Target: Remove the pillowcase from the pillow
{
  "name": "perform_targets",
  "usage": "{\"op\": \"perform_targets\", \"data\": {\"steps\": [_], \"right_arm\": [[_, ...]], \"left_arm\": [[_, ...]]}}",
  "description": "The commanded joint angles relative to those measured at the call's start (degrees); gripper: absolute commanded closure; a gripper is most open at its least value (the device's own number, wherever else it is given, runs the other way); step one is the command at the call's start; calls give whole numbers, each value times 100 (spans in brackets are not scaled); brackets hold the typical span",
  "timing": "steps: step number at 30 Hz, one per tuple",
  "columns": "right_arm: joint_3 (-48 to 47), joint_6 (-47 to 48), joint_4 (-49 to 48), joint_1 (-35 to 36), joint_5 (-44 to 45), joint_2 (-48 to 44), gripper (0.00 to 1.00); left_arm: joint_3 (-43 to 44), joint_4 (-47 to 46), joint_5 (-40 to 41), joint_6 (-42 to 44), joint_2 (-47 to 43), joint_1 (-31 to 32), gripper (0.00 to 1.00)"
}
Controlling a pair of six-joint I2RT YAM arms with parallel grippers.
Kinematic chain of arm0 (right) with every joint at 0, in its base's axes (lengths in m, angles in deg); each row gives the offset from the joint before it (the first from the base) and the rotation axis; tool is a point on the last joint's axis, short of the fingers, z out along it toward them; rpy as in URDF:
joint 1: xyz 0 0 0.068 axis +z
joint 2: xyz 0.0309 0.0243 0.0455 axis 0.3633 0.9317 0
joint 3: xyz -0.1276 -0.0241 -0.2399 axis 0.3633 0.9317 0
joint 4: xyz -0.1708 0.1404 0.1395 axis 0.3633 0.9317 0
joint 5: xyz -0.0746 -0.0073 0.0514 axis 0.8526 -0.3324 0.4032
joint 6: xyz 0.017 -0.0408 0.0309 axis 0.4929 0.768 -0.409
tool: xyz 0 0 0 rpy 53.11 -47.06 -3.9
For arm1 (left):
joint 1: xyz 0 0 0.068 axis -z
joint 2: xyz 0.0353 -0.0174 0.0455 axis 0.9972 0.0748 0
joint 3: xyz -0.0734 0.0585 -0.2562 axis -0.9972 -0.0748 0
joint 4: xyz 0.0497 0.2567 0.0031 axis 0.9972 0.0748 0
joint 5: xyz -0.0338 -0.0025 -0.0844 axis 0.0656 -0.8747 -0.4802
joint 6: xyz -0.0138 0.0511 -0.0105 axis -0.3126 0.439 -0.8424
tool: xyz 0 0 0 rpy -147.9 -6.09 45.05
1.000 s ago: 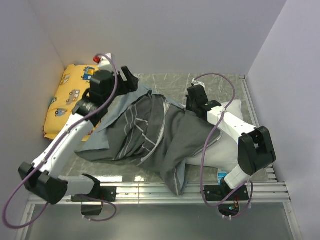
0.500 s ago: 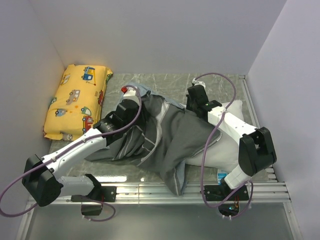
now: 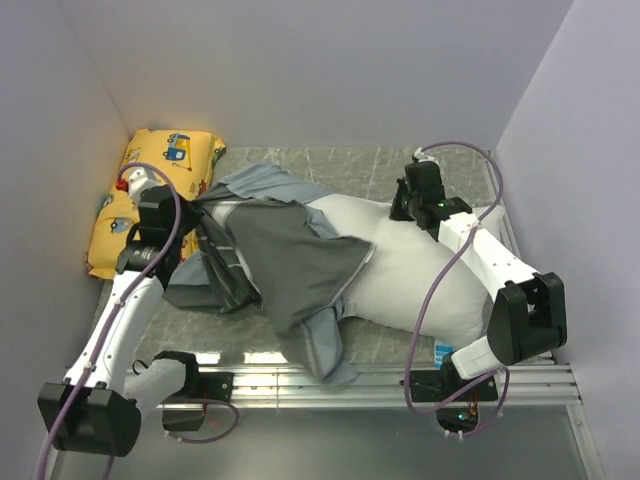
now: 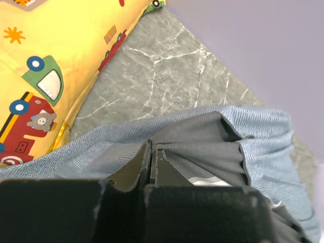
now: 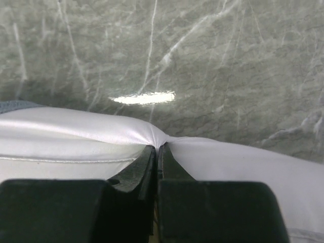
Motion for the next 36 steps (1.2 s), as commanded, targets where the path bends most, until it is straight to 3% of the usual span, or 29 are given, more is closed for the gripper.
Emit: {"op": "perform_targets", "data": {"steps": [1,6,8,9,12,13,14,15,19,22,27,33,35,36], "right_arm": [[-89,27,-11,-519,669,-349,100],[-10,53,-82,-546,309,-490,100],[-10,131,-99,-441,255,-560,89],[-10,167,-108,-275,342,-586,76],[-80,290,-47,77,677,-701,65],[-97,299,-20,148,712,-710,63],[-124,308,6,192,799,-710,61],[-141,334,24,332,870,-718,56],[-124,343,41,500,985,-701,53],[-124,325,68,675,1037,-744,50],[-141,299,111,913,976,-894,46],[-62,299,68,1089,932,-991,43],[-62,299,76,1124,950,-947,43],[-45,299,68,1168,958,-930,43]], "left_arm": [[-92,-30,-162,-151,-102,-707,100],[-57,-415,-1110,-47,187,-859,100],[-31,-688,-1707,15,345,-815,100],[57,-723,-1832,155,537,-771,100],[433,-566,-1835,506,916,-359,85],[522,-513,-1712,603,952,-36,64],[584,-452,-1676,683,918,168,52],[689,-417,-1092,797,865,553,33],[1050,-127,89,1000,645,1563,18],[1200,-144,433,1053,636,2444,16],[1481,-56,618,1044,1382,3831,15],[1525,-144,803,1114,2173,4581,14],[1578,-13,1004,1053,2392,4599,19],[1604,75,1179,992,2446,4599,37]]}}
